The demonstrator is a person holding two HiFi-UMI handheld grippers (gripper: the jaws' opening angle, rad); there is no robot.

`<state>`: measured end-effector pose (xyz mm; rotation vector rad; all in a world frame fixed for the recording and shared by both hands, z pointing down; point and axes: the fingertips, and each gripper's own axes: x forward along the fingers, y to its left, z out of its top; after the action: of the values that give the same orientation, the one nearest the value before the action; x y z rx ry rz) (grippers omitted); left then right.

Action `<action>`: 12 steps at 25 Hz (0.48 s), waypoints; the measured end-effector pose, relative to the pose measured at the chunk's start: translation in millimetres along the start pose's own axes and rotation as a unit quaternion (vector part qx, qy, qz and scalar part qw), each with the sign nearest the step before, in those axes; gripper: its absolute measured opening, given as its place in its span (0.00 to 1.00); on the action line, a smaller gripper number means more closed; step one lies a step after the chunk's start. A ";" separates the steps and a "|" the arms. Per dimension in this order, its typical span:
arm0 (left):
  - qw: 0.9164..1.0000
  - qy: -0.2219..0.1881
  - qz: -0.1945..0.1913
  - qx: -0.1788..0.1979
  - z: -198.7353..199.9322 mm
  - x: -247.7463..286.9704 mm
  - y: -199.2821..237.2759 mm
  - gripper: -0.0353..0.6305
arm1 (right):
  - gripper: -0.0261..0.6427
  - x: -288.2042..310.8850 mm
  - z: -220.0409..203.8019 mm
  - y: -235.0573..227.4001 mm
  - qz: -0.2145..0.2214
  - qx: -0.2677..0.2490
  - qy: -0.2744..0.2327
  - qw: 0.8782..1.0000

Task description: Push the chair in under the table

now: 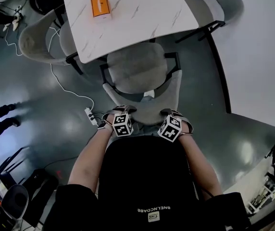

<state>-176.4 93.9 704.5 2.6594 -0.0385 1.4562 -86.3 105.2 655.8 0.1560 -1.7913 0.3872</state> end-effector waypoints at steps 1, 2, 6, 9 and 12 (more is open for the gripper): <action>1.000 -0.001 0.000 -0.001 3.1 2.1 2.8 0.30 | 0.44 -1.1 -2.1 -4.7 0.002 0.003 0.001 1.000; 1.000 -0.002 -0.001 -0.002 6.1 4.4 5.3 0.30 | 0.44 -1.9 -4.2 -9.0 0.003 0.004 0.002 1.000; 1.000 -0.014 0.002 -0.006 18.1 11.2 13.1 0.30 | 0.45 -5.8 -12.1 -24.8 0.003 0.000 0.009 1.000; 1.000 -0.019 0.006 -0.010 27.5 16.6 18.8 0.30 | 0.45 -9.1 -18.4 -36.8 0.001 0.000 0.012 1.000; 1.000 -0.023 0.002 -0.011 36.5 21.4 24.2 0.30 | 0.45 -12.5 -23.7 -47.6 0.004 -0.003 0.015 1.000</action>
<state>-136.1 66.5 705.1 2.6759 -0.0640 1.3881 -46.7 67.6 657.2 0.1370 -1.7635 0.3884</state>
